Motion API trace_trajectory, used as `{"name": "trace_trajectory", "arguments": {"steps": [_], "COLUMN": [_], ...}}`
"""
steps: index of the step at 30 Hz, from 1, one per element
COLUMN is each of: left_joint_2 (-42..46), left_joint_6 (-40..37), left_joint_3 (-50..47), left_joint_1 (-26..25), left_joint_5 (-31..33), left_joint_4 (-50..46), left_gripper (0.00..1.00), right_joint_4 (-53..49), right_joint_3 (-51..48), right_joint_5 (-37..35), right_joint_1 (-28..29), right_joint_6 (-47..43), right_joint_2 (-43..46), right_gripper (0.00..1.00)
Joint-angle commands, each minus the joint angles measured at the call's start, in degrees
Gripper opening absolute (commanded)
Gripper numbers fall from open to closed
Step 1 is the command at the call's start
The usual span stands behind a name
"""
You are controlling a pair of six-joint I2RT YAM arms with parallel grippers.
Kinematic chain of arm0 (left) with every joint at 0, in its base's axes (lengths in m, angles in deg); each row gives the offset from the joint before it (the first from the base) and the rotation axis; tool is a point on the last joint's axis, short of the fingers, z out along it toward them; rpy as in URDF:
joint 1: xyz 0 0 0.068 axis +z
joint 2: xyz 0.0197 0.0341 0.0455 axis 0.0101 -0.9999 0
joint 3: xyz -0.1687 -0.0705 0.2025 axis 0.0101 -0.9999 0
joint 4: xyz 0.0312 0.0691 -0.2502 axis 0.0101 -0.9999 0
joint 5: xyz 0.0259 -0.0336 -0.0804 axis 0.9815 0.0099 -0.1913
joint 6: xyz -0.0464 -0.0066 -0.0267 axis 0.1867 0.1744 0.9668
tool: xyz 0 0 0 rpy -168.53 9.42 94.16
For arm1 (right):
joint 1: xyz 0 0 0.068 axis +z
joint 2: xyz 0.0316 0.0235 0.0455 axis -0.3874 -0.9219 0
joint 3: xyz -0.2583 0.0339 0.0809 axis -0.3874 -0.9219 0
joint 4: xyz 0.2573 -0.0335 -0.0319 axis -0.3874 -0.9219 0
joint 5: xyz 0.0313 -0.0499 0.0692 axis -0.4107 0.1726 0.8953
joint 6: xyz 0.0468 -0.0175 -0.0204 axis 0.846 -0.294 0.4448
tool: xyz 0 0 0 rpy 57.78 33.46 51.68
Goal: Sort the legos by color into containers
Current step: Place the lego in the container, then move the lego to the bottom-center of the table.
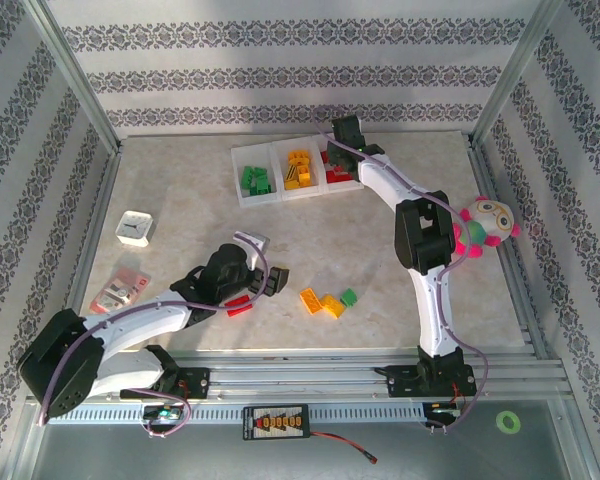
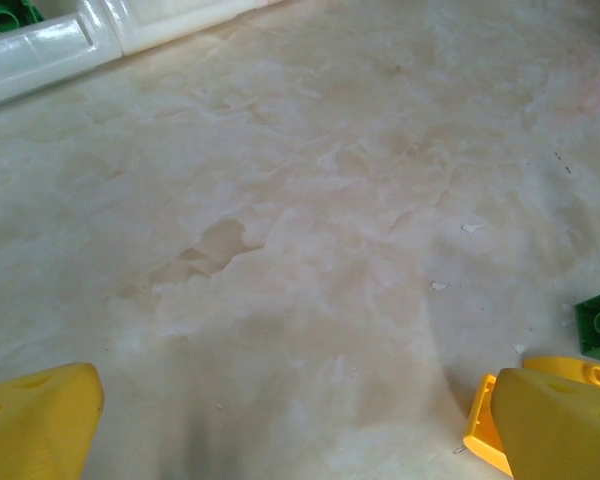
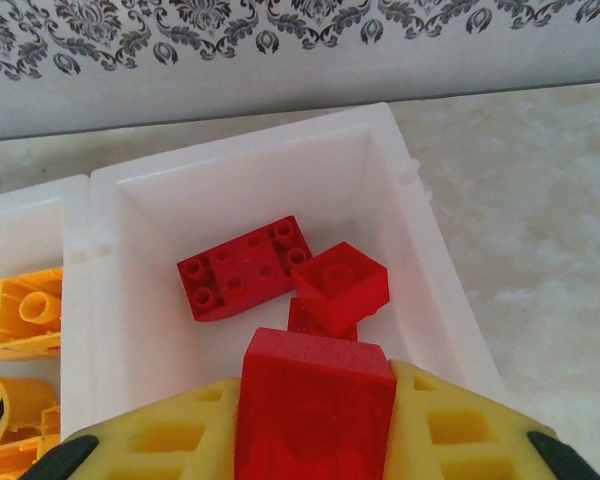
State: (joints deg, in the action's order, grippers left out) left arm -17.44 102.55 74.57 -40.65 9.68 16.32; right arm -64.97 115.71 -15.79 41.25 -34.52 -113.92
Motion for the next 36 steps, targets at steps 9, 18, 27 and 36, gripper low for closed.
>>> {"name": "trace_trajectory", "arguments": {"steps": [9,18,27,36], "left_joint_2": [1.9,7.2,6.1,-2.7], "left_joint_6": [10.7,22.6,35.7,44.9], "left_joint_3": [1.7,1.9,6.0,8.2], "left_joint_1": [-0.4,-0.4,-0.4,-0.5], "left_joint_5": [3.3,7.4,10.9,4.4], "left_joint_4": [-12.4,-28.0,-45.4,-43.6], "left_gripper": [0.99,0.99,0.99,0.99], "right_joint_4": [-1.2,3.8,9.0,9.4], "right_joint_3": [-2.4,-14.9,-32.9,-41.4], "right_joint_5": [2.1,5.7,4.7,3.5], "right_joint_1": [-0.7,1.0,7.7,10.5], "right_joint_6": [0.4,0.5,-1.8,-1.5], "right_joint_2": [4.4,15.2,28.5,33.4], "right_gripper": [0.59,0.66,0.71,0.73]}}
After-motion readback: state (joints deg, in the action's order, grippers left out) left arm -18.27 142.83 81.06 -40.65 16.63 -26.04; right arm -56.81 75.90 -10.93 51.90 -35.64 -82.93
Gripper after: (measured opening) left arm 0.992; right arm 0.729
